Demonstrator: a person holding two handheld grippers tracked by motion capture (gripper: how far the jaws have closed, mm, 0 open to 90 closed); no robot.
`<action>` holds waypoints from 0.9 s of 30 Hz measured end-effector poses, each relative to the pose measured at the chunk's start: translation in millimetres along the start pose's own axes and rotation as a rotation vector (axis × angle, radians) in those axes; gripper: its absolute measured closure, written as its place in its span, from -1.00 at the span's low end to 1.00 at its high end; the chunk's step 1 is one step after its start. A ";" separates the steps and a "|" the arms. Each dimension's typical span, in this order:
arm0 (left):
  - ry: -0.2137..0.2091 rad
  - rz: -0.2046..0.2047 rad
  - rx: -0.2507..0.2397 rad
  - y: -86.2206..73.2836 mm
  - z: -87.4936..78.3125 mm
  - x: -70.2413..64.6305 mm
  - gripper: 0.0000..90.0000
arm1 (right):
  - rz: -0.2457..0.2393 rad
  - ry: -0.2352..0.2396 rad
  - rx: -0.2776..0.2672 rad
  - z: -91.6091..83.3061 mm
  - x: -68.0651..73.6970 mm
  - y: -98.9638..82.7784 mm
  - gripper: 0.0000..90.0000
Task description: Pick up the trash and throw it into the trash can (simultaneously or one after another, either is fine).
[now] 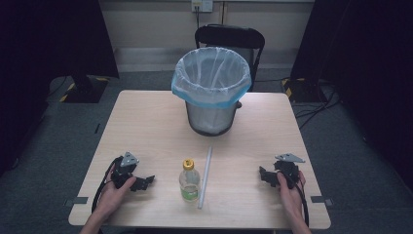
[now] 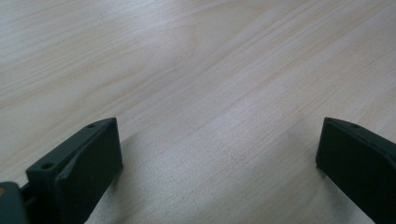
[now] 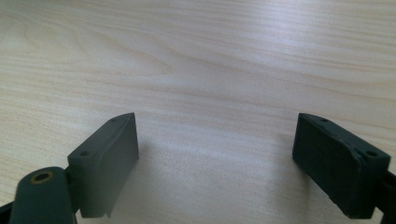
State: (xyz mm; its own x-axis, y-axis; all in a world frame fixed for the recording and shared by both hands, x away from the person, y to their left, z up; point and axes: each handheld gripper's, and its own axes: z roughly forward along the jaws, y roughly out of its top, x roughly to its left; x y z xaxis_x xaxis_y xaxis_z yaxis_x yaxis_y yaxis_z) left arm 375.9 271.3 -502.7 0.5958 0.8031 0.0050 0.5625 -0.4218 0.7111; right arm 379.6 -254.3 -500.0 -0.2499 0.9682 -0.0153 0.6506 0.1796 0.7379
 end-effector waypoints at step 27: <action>0.000 0.000 0.000 0.0 0.0 0.0 -1.00 | -0.079 0.169 -0.057 -23.8 16.5 10.8 -0.66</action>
State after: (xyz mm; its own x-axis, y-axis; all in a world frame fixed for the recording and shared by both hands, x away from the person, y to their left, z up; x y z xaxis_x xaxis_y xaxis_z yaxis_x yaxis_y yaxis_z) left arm 375.9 271.3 -502.7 0.5959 0.8030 0.0049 0.5625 -0.4218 0.7111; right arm 365.4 -240.5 -476.2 -0.4185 0.9075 0.0352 0.5836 0.2391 0.7760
